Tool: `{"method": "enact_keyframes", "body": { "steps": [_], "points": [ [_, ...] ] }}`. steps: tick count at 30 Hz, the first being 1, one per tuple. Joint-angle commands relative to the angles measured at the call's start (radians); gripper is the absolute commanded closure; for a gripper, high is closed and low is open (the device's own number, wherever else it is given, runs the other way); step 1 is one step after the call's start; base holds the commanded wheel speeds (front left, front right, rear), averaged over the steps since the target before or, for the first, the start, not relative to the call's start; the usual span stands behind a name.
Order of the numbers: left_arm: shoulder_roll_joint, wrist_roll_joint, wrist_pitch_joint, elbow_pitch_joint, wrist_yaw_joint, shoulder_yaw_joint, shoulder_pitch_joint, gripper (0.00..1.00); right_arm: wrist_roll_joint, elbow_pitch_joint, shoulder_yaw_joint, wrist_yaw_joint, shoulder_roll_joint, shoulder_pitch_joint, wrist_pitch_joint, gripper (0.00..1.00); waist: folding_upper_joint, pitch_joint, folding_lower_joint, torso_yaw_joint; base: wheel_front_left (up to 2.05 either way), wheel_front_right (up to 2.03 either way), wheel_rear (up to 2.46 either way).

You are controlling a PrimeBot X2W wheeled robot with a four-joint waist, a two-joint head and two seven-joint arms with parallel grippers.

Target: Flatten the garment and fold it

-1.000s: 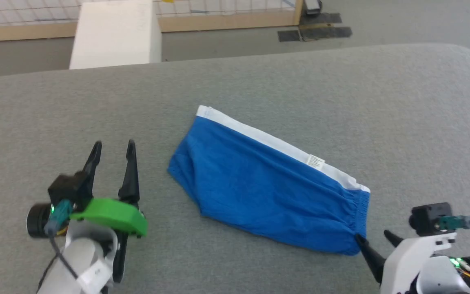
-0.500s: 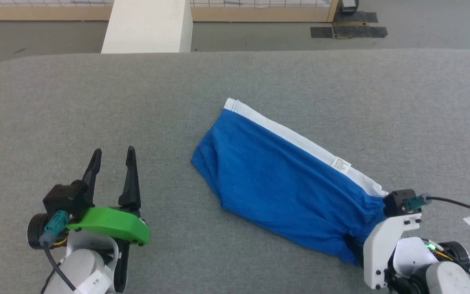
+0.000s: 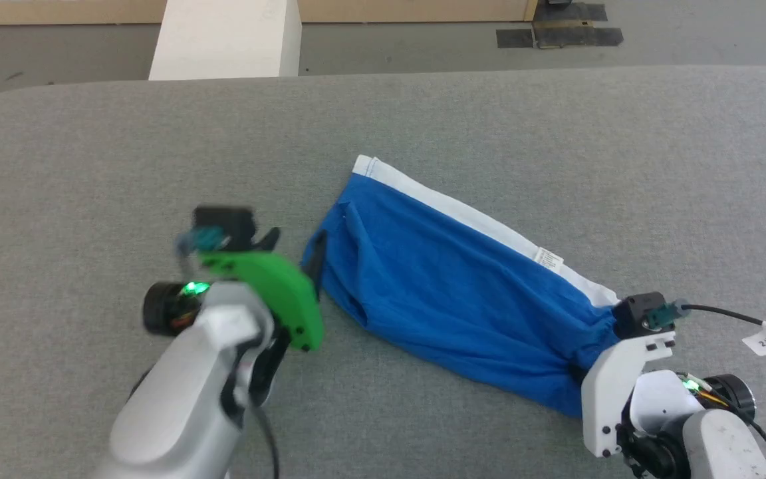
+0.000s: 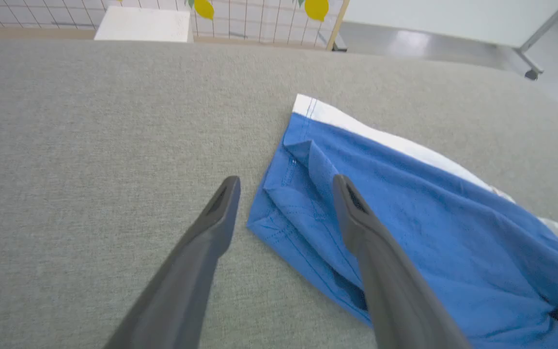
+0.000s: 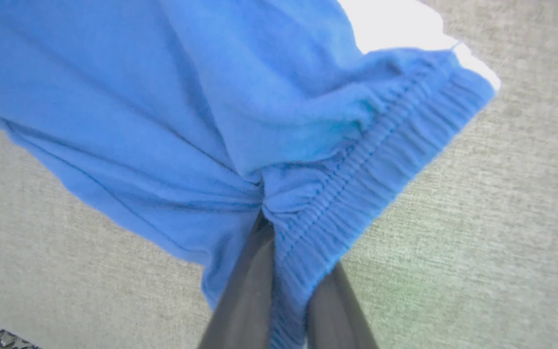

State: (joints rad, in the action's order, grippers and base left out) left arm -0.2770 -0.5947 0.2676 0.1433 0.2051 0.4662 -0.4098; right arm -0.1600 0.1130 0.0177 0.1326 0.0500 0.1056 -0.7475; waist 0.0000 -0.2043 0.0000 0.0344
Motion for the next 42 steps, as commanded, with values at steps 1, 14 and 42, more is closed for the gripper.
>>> {"method": "enact_keyframes", "body": {
  "steps": [1, 14, 42],
  "points": [
    [0.008, 0.001, 0.069, 0.034, 0.012, 0.024, -0.046, 0.0, 0.001, 0.013, 0.01, -0.002, 0.0, 0.017, 0.004, 1.0, 0.0, -0.01, 0.0, -0.012, 0.0, 0.0, 0.0],
    [0.004, 0.051, 0.448, 0.33, 0.029, 0.165, -0.216, 0.13, -0.028, 0.044, 0.07, -0.002, 0.0, 0.053, 0.022, 1.0, 0.0, -0.058, 0.0, -0.088, 0.0, 0.0, 0.0],
    [0.03, -0.244, 0.144, -0.073, 0.105, -0.12, 0.316, 1.0, -0.18, 0.018, 0.086, -0.002, 0.269, 0.046, -0.059, 1.0, 0.0, 0.093, 0.0, 0.047, 0.0, 0.0, 0.0]
  ]
}}
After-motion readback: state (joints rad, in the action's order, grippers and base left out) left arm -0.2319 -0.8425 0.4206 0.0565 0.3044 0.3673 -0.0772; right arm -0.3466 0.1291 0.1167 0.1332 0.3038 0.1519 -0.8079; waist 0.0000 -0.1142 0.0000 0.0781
